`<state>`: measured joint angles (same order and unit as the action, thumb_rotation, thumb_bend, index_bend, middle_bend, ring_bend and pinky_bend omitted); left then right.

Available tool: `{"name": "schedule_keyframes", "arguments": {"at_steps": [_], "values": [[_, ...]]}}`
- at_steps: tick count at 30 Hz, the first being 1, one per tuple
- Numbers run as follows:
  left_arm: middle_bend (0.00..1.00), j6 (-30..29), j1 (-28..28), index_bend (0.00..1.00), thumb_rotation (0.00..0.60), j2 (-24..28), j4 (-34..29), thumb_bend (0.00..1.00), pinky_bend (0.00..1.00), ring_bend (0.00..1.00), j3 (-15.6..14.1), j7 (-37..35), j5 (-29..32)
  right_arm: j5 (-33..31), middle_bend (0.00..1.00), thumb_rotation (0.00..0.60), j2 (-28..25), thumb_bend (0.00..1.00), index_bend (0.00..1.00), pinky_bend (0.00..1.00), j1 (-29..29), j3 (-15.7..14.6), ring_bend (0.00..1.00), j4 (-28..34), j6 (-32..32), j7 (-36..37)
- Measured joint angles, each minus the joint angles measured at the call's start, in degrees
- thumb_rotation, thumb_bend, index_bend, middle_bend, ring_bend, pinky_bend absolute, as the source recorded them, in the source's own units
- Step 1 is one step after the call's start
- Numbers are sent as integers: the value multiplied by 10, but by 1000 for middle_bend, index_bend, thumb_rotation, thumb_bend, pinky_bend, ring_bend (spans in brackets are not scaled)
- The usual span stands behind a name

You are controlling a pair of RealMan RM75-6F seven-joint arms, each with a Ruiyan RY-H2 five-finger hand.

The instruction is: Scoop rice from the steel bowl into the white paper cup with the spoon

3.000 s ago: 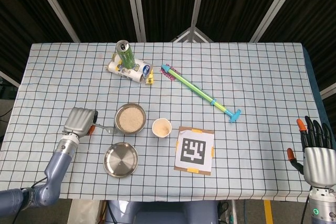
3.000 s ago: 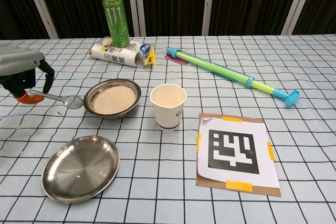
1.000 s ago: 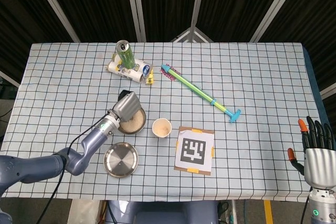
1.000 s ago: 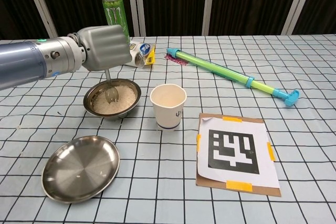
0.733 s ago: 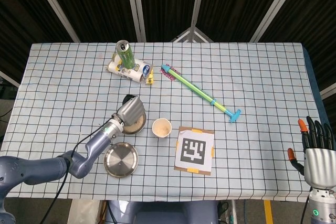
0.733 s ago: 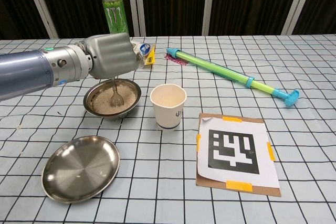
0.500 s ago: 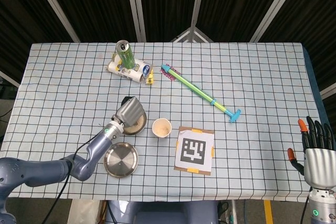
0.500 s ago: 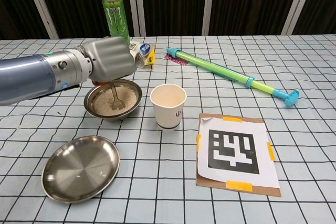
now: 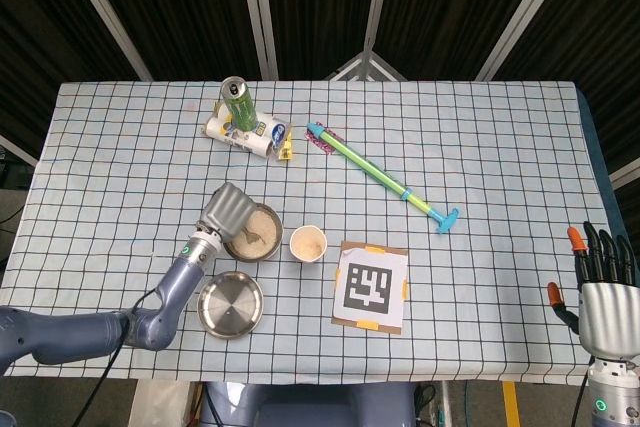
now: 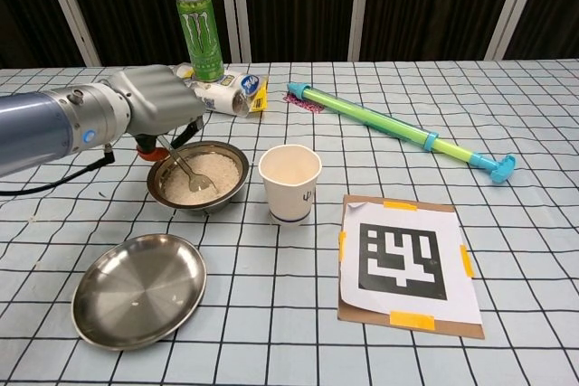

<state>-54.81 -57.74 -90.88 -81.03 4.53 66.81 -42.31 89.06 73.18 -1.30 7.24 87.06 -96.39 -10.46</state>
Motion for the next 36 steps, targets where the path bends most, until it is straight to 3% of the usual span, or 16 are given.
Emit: {"name": "schedule_keyframes", "arguments": {"at_steps": [12, 25, 36], "values": [[994, -12, 26, 561, 600, 40, -32, 559, 1000, 1000, 18, -85, 16, -1, 0, 600, -2, 383, 0, 0, 0, 0, 0, 2, 2, -1], [993, -27, 66, 561, 600, 84, -76, 559, 1000, 1000, 12, -175, -19, -5, 0, 600, -4, 383, 0, 0, -1, -1, 0, 5, 8, -3], [993, -25, 74, 561, 600, 83, -86, 559, 1000, 1000, 12, -212, -21, -7, 0, 600, -5, 383, 0, 0, -2, 0, 0, 9, 10, -8]]}}
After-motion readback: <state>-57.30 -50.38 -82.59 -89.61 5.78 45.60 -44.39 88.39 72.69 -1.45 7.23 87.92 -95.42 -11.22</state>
